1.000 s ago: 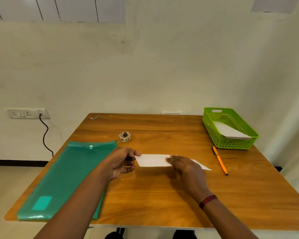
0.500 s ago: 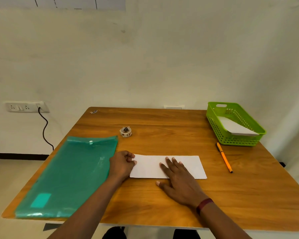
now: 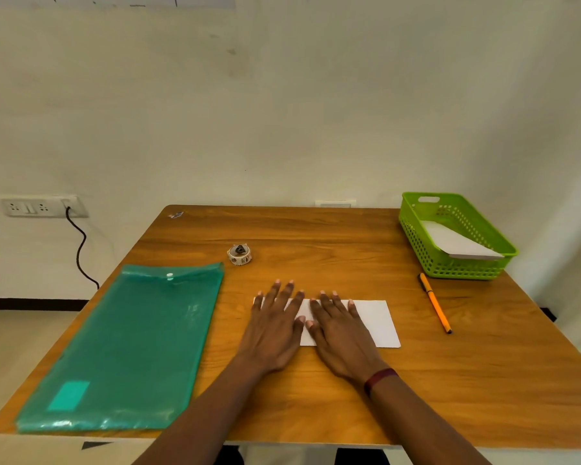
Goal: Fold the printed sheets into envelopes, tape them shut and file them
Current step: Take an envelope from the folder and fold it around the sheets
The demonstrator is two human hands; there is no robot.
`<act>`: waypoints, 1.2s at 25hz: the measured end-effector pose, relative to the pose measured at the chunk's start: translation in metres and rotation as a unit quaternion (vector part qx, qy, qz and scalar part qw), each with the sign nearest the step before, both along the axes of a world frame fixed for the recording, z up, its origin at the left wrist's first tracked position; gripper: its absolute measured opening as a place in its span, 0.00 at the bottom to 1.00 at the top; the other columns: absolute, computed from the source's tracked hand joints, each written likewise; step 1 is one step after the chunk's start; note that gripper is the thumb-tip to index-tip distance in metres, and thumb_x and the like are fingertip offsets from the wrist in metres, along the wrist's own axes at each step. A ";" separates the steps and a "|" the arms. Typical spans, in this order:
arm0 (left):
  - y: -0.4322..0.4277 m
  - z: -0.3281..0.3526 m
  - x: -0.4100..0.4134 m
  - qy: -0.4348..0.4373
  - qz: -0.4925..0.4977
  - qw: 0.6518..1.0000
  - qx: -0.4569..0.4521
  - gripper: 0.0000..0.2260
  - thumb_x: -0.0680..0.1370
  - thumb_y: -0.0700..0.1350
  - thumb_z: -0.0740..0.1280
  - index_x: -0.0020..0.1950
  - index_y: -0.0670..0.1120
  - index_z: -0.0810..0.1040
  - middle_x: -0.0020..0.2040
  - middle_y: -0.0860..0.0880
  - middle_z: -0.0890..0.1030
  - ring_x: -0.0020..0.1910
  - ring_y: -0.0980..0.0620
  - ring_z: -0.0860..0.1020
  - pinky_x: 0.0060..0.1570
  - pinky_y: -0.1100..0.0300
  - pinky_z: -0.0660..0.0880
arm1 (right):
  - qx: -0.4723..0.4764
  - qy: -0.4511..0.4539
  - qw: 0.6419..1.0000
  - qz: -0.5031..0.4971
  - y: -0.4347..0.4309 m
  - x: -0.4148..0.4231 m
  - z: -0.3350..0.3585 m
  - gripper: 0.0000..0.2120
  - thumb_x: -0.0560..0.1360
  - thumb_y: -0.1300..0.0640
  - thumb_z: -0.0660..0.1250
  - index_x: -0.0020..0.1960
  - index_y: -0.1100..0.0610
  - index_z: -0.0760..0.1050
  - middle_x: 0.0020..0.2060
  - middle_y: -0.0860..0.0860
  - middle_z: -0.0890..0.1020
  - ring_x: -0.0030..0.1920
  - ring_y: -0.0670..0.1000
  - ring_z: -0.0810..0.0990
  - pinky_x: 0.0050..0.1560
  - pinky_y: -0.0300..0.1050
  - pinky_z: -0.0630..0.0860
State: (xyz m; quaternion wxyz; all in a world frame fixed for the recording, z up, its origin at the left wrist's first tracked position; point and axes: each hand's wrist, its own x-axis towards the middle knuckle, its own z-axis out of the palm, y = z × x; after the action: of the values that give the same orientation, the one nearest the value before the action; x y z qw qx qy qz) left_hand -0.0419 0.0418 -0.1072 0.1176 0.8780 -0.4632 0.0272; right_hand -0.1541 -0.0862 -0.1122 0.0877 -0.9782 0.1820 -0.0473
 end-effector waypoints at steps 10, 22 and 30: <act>0.001 -0.014 0.010 0.024 0.015 0.996 0.088 0.30 0.82 0.61 0.41 0.80 0.48 0.40 0.81 0.47 0.41 0.79 0.46 0.40 0.75 0.49 0.39 | -0.011 0.063 0.998 0.004 -0.026 -0.006 -0.008 0.39 0.72 0.26 0.33 0.78 0.42 0.37 0.78 0.46 0.37 0.77 0.51 0.34 0.76 0.58 0.35; 0.002 -0.021 0.010 0.033 0.047 0.996 0.069 0.33 0.79 0.66 0.39 0.79 0.50 0.39 0.80 0.49 0.40 0.79 0.48 0.39 0.75 0.51 0.37 | -0.026 -0.047 0.991 -0.122 -0.039 -0.016 -0.018 0.37 0.75 0.29 0.43 0.77 0.48 0.59 0.77 0.50 0.61 0.77 0.50 0.56 0.74 0.47 0.53; -0.003 -0.015 0.012 0.060 0.061 0.995 0.050 0.32 0.80 0.64 0.48 0.80 0.52 0.49 0.81 0.49 0.49 0.79 0.48 0.47 0.76 0.50 0.45 | -0.042 -0.064 0.988 -0.136 -0.037 -0.019 -0.014 0.29 0.79 0.36 0.50 0.73 0.51 0.67 0.73 0.51 0.69 0.74 0.50 0.64 0.71 0.45 0.63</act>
State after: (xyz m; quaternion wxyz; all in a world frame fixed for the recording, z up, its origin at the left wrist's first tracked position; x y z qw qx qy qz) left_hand -0.0294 0.0391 -0.1223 0.0996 0.9095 -0.4014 -0.0416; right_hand -0.1727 -0.1235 -0.1262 0.0509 -0.9423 0.3047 -0.1289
